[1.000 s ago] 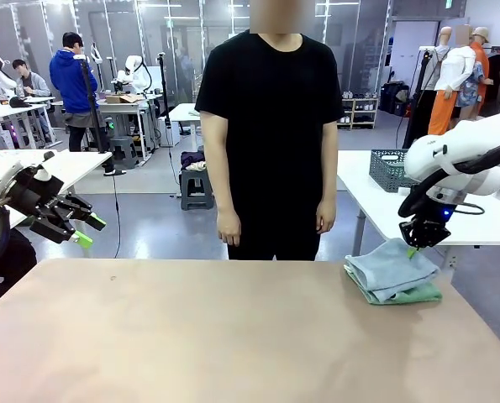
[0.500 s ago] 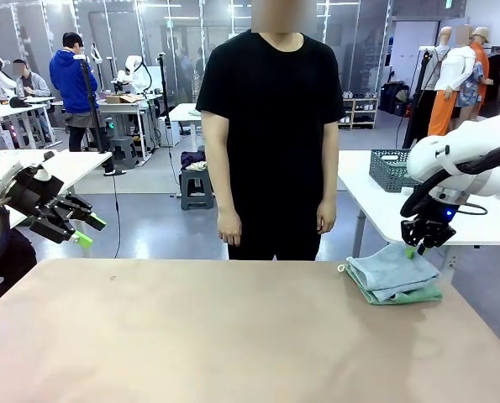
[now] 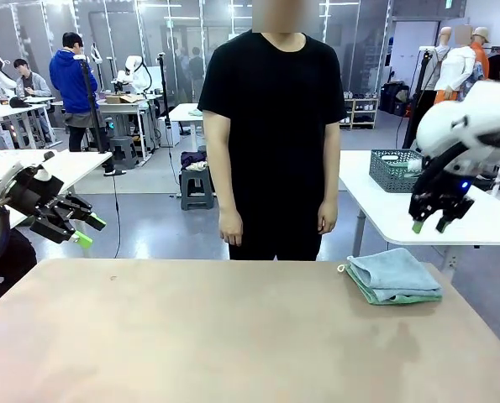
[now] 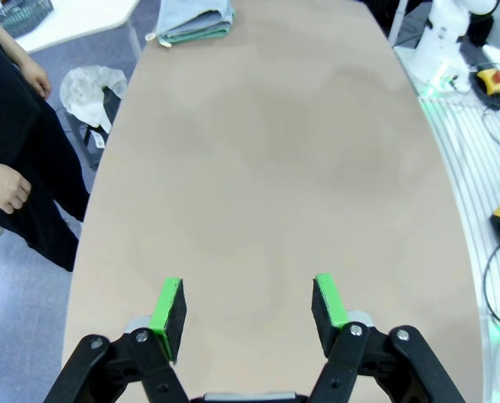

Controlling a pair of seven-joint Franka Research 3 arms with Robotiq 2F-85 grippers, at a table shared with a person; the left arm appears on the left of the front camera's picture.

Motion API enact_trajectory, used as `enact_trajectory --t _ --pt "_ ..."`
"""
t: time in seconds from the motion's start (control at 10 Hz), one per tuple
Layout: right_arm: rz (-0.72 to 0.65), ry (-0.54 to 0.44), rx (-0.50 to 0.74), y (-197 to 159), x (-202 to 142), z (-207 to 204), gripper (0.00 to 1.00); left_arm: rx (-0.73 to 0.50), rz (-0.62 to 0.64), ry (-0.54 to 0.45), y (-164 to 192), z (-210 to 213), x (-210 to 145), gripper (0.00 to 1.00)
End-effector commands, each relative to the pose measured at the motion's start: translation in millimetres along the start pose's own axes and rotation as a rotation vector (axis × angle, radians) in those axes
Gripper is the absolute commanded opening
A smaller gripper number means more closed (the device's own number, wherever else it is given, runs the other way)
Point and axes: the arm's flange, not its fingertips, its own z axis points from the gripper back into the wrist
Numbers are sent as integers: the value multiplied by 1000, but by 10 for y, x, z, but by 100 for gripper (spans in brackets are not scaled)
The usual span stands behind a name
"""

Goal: Fold the towels and place them in the basket.
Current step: Stack the folded Towel with hook on the right side of the table.

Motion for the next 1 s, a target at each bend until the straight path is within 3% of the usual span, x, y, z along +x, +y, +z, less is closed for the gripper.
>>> enact_trajectory --t 0.0,0.2,0.4,0.6,0.8,0.9 --pt "-73 -69 -65 275 -706 749 100 4 -2 2 3 1 4 76" --pt "-117 -182 -37 415 -1206 1457 100 4 -2 2 3 1 4 76" --pt "-150 -294 -17 632 -1622 1844 100 4 -2 2 3 1 4 76" --pt "-148 -298 -53 793 -1876 2053 100 4 -2 2 3 1 4 76" --pt "-121 -300 -86 838 -1921 2067 100 4 -2 2 3 1 4 76" --pt "-128 -307 -36 786 -1924 2192 100 4 -2 2 3 1 4 76"
